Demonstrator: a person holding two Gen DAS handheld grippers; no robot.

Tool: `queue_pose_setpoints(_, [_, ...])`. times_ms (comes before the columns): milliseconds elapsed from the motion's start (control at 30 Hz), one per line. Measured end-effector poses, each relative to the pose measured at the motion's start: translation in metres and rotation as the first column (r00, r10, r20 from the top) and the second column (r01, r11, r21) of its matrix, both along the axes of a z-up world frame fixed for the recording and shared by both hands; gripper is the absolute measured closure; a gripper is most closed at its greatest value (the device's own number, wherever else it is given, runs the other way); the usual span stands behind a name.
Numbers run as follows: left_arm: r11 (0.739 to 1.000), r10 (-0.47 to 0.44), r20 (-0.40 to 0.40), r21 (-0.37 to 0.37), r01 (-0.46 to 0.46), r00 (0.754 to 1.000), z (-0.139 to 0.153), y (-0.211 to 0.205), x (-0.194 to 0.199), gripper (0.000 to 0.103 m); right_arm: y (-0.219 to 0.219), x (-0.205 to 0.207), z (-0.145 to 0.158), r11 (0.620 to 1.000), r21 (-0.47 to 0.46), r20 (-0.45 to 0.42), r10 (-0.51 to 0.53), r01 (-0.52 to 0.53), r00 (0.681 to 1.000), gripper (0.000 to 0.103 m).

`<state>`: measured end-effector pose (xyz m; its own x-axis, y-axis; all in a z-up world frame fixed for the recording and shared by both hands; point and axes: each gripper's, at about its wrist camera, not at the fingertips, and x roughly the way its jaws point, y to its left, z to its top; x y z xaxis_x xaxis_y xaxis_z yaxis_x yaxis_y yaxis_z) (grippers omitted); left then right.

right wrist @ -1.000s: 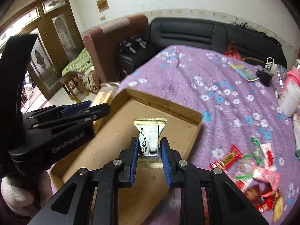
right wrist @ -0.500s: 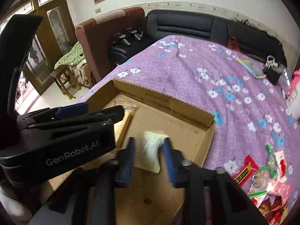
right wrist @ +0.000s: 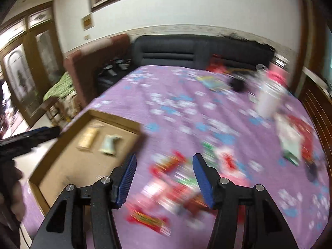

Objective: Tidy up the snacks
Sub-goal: 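Grasp the red candy bar with the left gripper while the right gripper grasps a small red candy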

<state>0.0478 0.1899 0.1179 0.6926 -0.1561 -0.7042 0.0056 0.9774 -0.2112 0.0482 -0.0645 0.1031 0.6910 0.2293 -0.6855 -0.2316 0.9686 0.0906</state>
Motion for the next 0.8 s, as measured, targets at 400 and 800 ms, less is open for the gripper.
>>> queue_pose_setpoints(400, [0.96,-0.273,-0.141,0.031,0.279,0.952,-0.047,-0.137,-0.018,0.022,-0.151,-0.045,-0.064,0.964,0.104,-0.164,-0.228,0.246,0.96,0.043])
queue_pose_setpoints(800, [0.928,-0.249,-0.313,0.195,0.318,0.917,-0.106,-0.184,0.002,0.058,-0.098,-0.008,-0.097,0.977,0.119,-0.252,-0.143,0.177,0.957,0.07])
